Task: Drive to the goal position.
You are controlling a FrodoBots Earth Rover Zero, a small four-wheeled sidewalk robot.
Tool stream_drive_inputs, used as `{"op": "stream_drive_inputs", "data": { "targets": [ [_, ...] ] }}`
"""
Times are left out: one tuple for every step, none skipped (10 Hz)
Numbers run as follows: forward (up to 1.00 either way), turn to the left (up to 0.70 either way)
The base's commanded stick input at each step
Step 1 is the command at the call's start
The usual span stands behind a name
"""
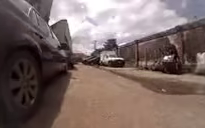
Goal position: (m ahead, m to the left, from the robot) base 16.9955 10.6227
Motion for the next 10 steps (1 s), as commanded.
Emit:
{"op": "stream_drive_inputs", "data": {
  "targets": [
    [0.0,-0.85],
    [0.0,-0.73],
    [0.04,-0.46],
    [0.3,-0.11],
    [0.59,0.0],
    [0.85,0.0],
    [0.85,0.0],
    [0.85,0.0],
    [0.85,0.0],
    [0.85,0.0]
  ]
}}
